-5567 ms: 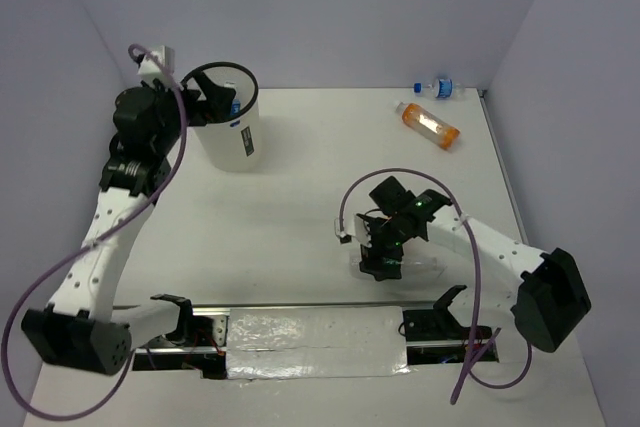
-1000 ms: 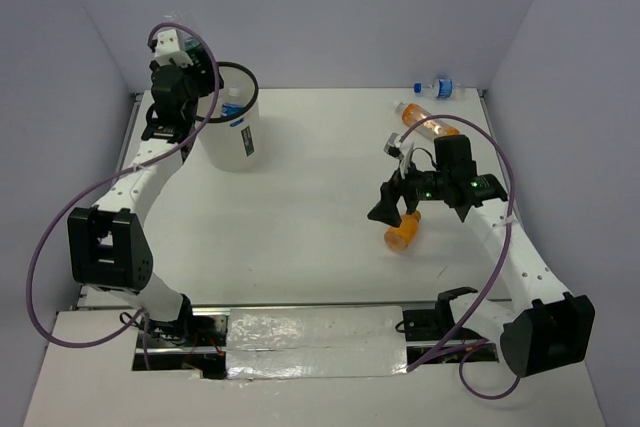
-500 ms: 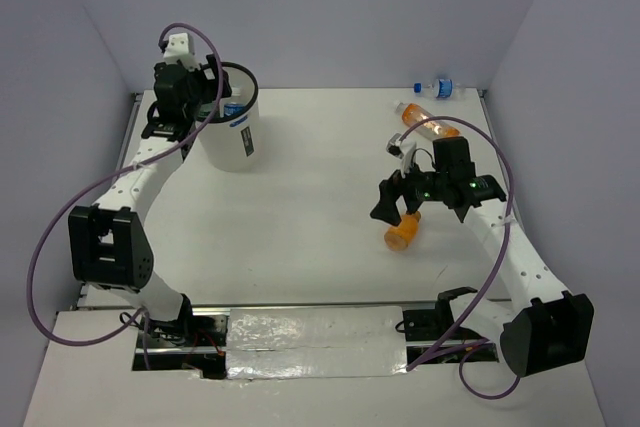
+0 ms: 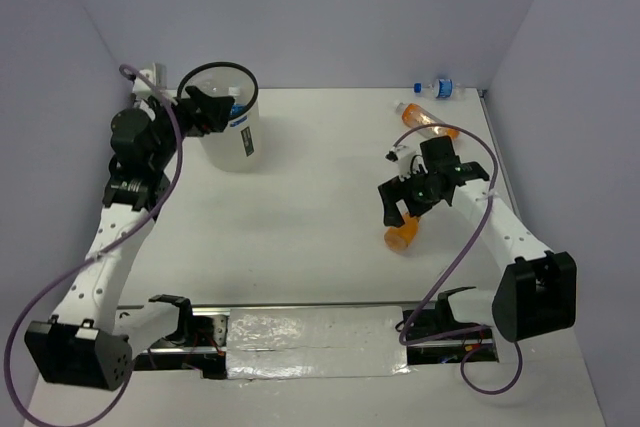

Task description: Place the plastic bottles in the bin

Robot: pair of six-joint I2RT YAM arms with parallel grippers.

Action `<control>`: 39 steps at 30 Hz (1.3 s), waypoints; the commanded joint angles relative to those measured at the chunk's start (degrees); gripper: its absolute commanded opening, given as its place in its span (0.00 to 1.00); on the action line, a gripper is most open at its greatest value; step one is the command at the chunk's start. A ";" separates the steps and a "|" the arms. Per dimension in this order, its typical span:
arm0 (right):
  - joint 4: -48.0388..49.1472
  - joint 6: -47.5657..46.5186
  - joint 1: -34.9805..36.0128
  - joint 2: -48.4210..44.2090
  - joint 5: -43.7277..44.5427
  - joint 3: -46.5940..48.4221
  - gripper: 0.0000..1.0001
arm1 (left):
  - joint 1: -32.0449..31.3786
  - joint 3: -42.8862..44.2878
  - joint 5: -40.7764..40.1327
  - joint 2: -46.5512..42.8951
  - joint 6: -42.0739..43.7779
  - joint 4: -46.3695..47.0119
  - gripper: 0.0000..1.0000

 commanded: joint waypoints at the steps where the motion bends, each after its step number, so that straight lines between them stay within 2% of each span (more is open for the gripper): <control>1: -7.73 -9.15 -0.89 0.37 -2.55 4.53 1.00 | -0.06 -5.56 7.33 -5.25 -7.15 -2.40 0.99; 2: -8.17 -9.52 -1.42 0.63 -3.00 4.71 1.00 | -0.06 -6.88 8.04 -6.91 -8.12 -3.36 0.99; 7: -7.29 0.13 -1.78 4.84 4.73 4.97 1.00 | -0.76 -14.62 10.50 -15.71 -14.98 -6.70 0.99; 13: -9.48 7.09 -3.09 8.09 11.06 6.28 1.00 | -4.27 -22.87 9.28 -24.24 -20.61 -11.55 0.99; 20: -14.76 8.84 -6.08 16.88 5.97 11.65 1.00 | -10.68 -30.44 6.38 -28.99 -26.85 -10.05 0.99; 28: -19.78 11.12 -7.93 28.48 -2.20 17.62 1.00 | -18.16 -31.50 0.14 -27.77 -27.73 -9.00 0.99; 39: -20.92 16.58 -10.39 38.94 -4.32 19.74 1.00 | -19.48 -32.55 -0.40 -28.73 -27.12 -5.58 0.99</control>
